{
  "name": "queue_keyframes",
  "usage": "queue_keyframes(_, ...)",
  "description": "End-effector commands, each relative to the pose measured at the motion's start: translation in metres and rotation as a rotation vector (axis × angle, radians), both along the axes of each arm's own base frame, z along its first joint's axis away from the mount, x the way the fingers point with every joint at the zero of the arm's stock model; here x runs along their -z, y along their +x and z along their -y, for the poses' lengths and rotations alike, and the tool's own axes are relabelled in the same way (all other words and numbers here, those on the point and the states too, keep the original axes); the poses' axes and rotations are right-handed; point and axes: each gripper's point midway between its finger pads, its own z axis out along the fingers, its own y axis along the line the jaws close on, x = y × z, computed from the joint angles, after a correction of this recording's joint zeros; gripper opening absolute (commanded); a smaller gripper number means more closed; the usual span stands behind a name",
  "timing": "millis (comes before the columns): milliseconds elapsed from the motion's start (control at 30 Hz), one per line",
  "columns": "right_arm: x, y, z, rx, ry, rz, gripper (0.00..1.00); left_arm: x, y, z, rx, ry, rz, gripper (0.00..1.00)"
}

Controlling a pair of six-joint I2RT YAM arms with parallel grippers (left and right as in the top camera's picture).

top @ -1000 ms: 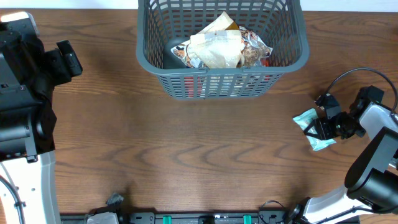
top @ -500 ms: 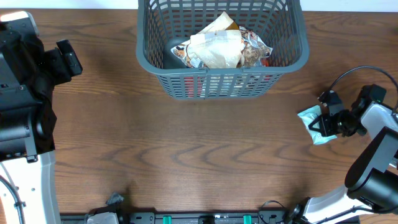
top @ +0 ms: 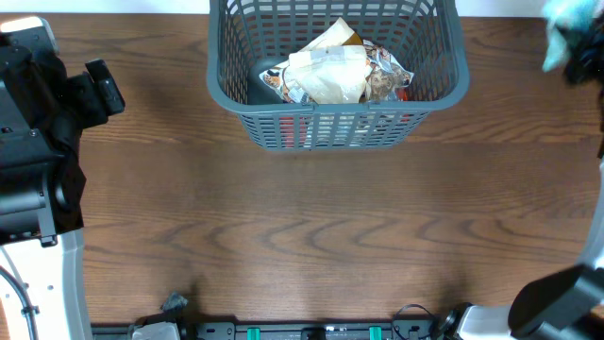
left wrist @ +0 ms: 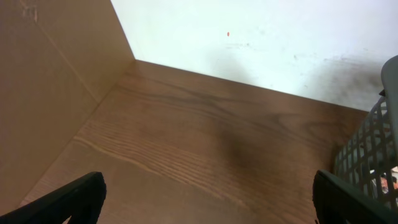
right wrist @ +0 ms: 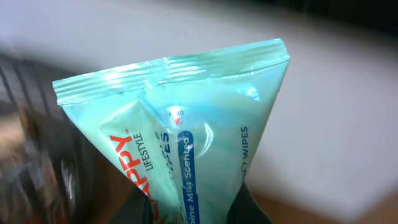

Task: Pack container
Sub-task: 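Lift the wipes packet into the basket and release it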

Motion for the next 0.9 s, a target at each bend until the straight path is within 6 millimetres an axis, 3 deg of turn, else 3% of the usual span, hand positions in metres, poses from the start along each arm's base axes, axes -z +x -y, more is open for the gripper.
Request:
queue_keyframes(0,-0.051,-0.012,-0.057,-0.235,0.141,0.102,0.01,0.0,0.004,0.0,0.007,0.011,-0.006,0.99)
queue_keyframes(167,-0.103,-0.021,-0.125,-0.441,0.031,0.34,0.01,0.007,0.009,-0.001,0.008,0.008,-0.025,0.99)
queue_keyframes(233,-0.115,-0.025,-0.156,-0.513,-0.003,0.417,0.01,0.01,0.011,-0.001,0.008,0.007,-0.034,0.99)
queue_keyframes(333,-0.116,-0.023,-0.197,-0.605,-0.002,0.457,0.01,0.014,0.014,-0.002,0.008,0.005,-0.045,0.99)
queue_keyframes(467,-0.086,-0.005,-0.245,-0.698,0.062,0.389,0.01,0.017,0.017,-0.002,0.008,0.003,-0.055,0.99)
queue_keyframes(633,-0.022,0.021,-0.302,-0.801,0.149,0.216,0.01,0.018,0.017,-0.002,0.008,0.003,-0.056,0.99)
queue_keyframes(767,0.025,0.033,-0.332,-0.862,0.192,0.097,0.01,0.018,0.016,-0.002,0.008,0.002,-0.059,0.99)
queue_keyframes(867,0.044,0.035,-0.345,-0.894,0.21,0.051,0.01,0.021,0.014,-0.002,0.008,0.0,-0.074,0.99)
